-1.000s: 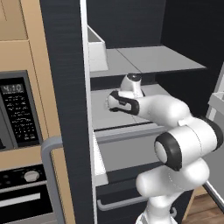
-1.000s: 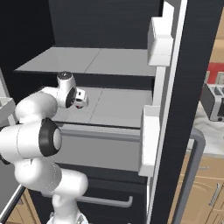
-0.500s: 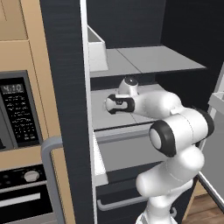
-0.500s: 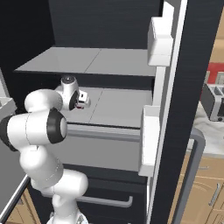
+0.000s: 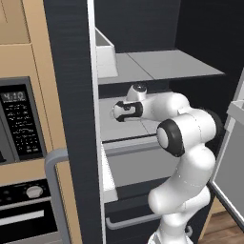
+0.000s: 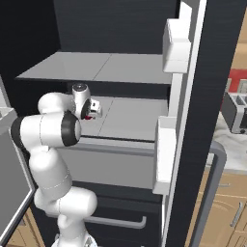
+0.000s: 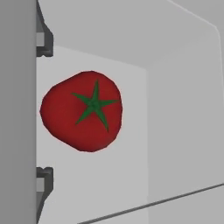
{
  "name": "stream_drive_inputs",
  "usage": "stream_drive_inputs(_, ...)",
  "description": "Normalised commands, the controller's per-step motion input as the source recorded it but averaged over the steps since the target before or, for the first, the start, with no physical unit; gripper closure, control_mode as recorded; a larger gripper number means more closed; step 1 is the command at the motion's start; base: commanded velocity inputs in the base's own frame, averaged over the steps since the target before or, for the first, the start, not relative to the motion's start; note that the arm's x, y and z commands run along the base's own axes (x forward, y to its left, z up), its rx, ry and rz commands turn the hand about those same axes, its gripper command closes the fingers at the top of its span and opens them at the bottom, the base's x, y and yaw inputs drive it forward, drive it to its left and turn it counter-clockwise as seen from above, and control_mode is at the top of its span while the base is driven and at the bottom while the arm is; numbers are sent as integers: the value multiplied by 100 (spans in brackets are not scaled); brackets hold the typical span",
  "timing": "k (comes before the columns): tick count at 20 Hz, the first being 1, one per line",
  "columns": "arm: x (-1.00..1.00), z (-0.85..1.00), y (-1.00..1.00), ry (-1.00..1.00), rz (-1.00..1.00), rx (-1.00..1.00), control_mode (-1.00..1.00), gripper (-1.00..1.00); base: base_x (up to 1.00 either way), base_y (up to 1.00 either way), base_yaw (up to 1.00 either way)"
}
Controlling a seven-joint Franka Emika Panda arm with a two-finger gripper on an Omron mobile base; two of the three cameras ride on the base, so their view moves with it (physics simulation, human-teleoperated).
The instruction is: Open the fridge, remove the orange, tomato, and steak, and place them on any counter.
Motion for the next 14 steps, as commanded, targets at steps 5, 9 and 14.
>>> stream_drive_inputs(5,33,-23,3,3,0,0,-100,-100,0,0,0)
stream_drive_inputs(9,36,-17,4,3,0,0,-100,-100,0,0,0)
stream_drive_inputs(14,17,-27,18,7,0,0,-100,100,0,0,0)
